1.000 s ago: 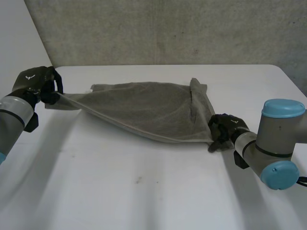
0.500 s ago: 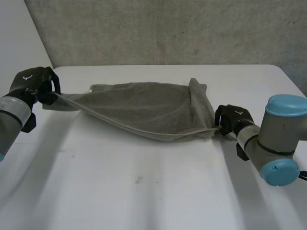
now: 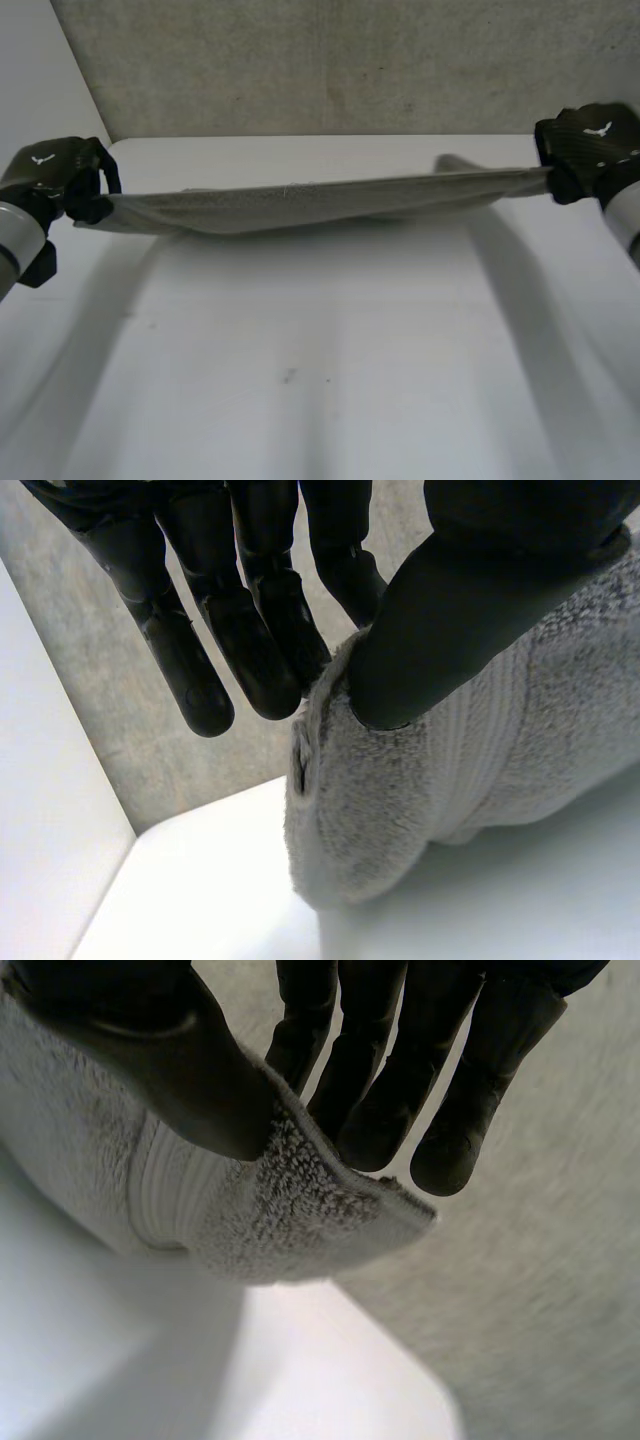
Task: Fold the towel.
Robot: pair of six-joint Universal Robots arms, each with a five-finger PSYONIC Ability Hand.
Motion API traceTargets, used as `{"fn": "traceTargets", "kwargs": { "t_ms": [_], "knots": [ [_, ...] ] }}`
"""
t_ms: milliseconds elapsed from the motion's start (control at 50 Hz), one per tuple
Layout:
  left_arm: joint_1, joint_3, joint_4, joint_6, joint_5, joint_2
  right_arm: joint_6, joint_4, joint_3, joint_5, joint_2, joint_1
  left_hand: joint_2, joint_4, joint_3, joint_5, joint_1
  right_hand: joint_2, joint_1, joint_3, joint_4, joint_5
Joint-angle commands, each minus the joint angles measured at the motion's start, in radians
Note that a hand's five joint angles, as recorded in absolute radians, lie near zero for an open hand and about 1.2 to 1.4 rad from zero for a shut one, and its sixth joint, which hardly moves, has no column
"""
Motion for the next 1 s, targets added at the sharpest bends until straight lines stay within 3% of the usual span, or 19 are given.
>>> {"fn": "traceTargets", "kwargs": {
  "t_ms": [20, 120, 300, 560, 720, 1000],
  "knots": [
    [0.009, -0.087, -0.068, 0.147, 0.000, 0.171, -0.263, 0.151, 0.049, -0.008, -0.192, -0.024, 0.178, 0.178, 0.180, 0.189, 0.197, 0.060, 0.058, 0.059, 0.055, 0.053],
    [0.008, -0.137, -0.155, 0.248, 0.000, 0.239, -0.383, 0.405, 0.034, -0.008, -0.251, -0.030, 0.178, 0.178, 0.180, 0.189, 0.197, 0.060, 0.058, 0.059, 0.055, 0.053],
    [-0.001, -0.181, -0.177, 0.277, 0.020, 0.220, -0.424, 0.482, 0.033, -0.019, -0.277, -0.021, 0.178, 0.178, 0.180, 0.189, 0.197, 0.060, 0.058, 0.059, 0.055, 0.053],
    [-0.078, -0.049, -0.020, 0.268, 0.025, -0.098, -0.483, 0.465, -0.053, -0.013, 0.072, -0.015, 0.178, 0.178, 0.180, 0.189, 0.197, 0.060, 0.058, 0.059, 0.055, 0.053],
    [-0.136, 0.167, -0.002, 0.270, 0.000, -0.330, -0.438, 0.408, -0.281, 0.012, 0.347, 0.011, 0.178, 0.178, 0.180, 0.189, 0.197, 0.060, 0.058, 0.059, 0.055, 0.053],
    [-0.176, 0.489, -0.007, 0.271, -0.075, -0.614, -0.398, 0.404, -0.593, 0.105, 0.592, 0.073, 0.178, 0.178, 0.180, 0.189, 0.197, 0.060, 0.058, 0.059, 0.055, 0.053]
  ]
}}
